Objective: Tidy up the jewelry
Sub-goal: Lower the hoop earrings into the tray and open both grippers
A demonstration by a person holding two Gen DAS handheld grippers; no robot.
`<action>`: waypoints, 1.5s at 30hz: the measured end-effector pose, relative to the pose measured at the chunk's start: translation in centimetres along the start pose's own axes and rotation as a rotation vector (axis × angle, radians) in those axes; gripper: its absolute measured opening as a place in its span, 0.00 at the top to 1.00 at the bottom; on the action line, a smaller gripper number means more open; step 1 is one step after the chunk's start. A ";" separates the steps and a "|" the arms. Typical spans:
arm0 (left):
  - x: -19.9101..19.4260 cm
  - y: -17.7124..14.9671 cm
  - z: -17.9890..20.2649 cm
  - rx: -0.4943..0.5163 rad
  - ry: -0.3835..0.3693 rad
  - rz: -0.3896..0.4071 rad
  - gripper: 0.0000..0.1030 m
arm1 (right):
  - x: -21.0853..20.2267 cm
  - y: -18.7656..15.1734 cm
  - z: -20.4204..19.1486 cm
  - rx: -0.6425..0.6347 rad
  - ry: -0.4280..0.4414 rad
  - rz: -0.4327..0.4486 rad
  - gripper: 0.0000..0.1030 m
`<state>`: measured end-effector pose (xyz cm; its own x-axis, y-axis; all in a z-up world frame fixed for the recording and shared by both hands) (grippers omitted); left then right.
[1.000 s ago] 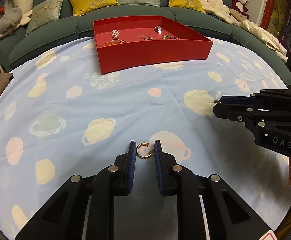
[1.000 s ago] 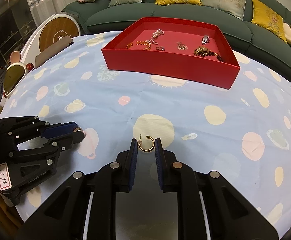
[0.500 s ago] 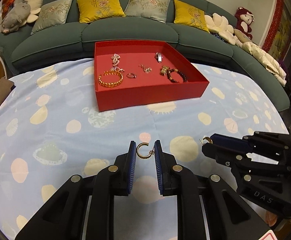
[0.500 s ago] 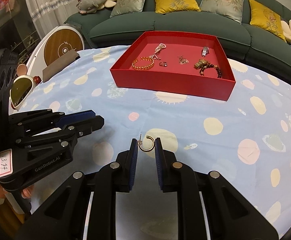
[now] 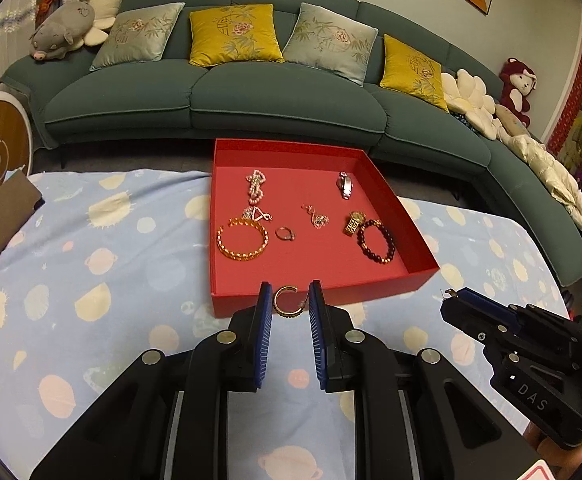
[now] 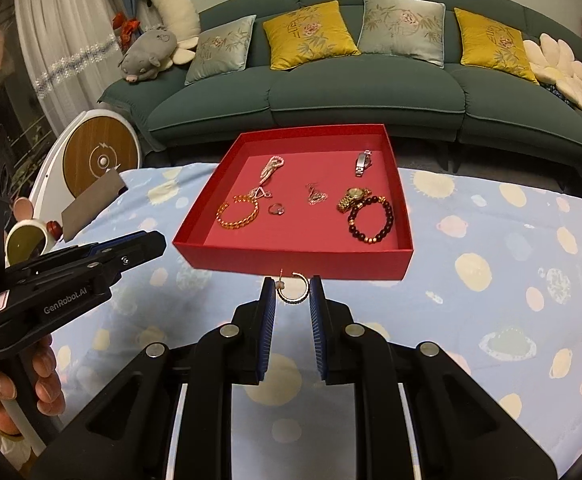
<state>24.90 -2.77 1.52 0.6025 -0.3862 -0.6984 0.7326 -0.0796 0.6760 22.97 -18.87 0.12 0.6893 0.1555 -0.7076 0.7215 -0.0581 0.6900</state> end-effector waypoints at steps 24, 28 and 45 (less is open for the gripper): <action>7.7 2.7 -1.6 -0.013 0.055 -0.066 0.84 | 7.5 4.1 1.1 0.040 -0.022 -0.041 0.84; 8.3 2.5 -2.1 -0.024 0.063 -0.076 0.84 | 8.2 4.5 0.9 0.050 -0.014 -0.039 0.84; 9.7 1.5 -2.2 -0.009 0.108 -0.096 0.83 | 9.5 4.0 0.8 0.036 -0.025 -0.060 0.83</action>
<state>32.51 -4.62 -4.72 0.5594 -0.2761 -0.7816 0.7911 -0.1036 0.6029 32.44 -18.44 -4.00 0.6456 0.1348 -0.7517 0.7633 -0.0850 0.6404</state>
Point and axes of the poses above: each gripper's, at about its wrist camera, not at the fingertips, and x roughly the way its jaws point, z to its right, y to its top, the point moved 9 cm from there along x, roughly the way its jaws point, and after that the axes turned 5 degrees about -y, right-handed, at the moved point
